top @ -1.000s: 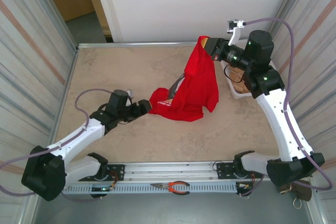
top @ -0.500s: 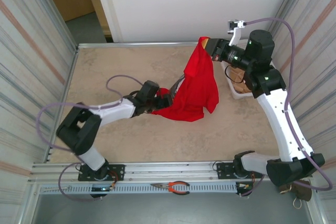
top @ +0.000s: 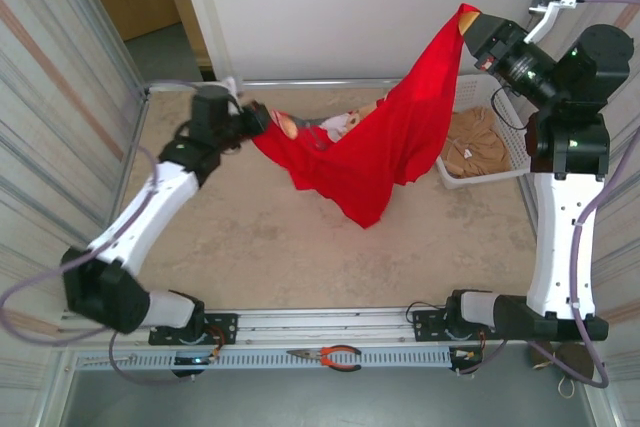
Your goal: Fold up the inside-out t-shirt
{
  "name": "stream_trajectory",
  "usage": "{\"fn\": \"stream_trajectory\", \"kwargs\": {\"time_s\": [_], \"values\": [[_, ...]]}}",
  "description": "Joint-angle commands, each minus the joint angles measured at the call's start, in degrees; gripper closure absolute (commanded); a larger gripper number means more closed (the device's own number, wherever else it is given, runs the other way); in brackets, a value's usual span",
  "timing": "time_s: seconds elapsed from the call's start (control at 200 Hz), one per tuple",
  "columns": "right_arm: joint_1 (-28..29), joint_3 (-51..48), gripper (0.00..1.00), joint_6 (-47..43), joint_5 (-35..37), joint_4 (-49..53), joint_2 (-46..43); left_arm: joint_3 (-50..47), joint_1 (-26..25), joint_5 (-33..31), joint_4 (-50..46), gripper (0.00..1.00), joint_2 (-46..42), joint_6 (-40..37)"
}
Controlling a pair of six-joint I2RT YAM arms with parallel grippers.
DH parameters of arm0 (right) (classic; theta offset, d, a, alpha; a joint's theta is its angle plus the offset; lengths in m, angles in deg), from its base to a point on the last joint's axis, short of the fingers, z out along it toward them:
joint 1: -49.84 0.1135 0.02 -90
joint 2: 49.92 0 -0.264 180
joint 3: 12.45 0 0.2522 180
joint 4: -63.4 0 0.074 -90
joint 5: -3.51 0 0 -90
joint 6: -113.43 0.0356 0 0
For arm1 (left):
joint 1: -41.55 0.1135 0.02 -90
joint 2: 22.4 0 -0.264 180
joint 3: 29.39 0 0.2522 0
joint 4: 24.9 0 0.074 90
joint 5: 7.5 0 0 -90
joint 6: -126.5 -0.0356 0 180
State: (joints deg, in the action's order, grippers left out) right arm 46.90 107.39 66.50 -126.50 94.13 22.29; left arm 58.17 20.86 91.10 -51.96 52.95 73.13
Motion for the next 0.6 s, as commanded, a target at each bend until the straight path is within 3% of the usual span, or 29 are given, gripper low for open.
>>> {"fn": "stream_trajectory", "kwargs": {"time_s": [0.0, 0.19, 0.411, 0.426, 0.461, 0.491, 0.531, 0.596], "values": [[-0.35, 3.41, 1.00, 3.29, -2.80, -3.21, -0.19, 1.77, 0.58, 2.31, -6.36, 1.00, -4.07, -3.83], [-0.03, 2.42, 1.00, 7.11, -4.03, -6.07, -1.46, -0.25, 5.47, 4.40, -4.78, 1.00, -3.59, -2.48], [5.10, -1.66, 1.00, 6.76, -2.16, -6.33, -3.09, 6.98, 11.23, 8.49, -6.75, 1.00, 7.73, -4.94], [5.71, -1.95, 1.00, 6.58, -1.77, -6.37, -3.14, 7.83, 11.41, 8.72, -7.72, 0.96, 8.71, -5.17], [7.09, -2.66, 1.00, 5.85, -0.95, -6.11, -3.43, 9.61, 11.64, 9.54, -9.91, 0.66, 10.65, -5.59], [8.20, -3.17, 1.00, 5.02, -0.12, -5.71, -3.32, 10.22, 11.51, 10.55, -10.93, 0.50, 11.71, -6.04], [9.59, -3.83, 1.00, 3.95, 0.75, -5.01, -3.23, 9.02, 10.81, 11.18, -11.01, 0.39, 11.87, -6.08], [11.44, -4.80, 1.00, 2.14, 2.25, -3.89, -2.82, 3.26, 8.21, 9.92, -8.41, 0.31, 9.21, -5.63]]}}
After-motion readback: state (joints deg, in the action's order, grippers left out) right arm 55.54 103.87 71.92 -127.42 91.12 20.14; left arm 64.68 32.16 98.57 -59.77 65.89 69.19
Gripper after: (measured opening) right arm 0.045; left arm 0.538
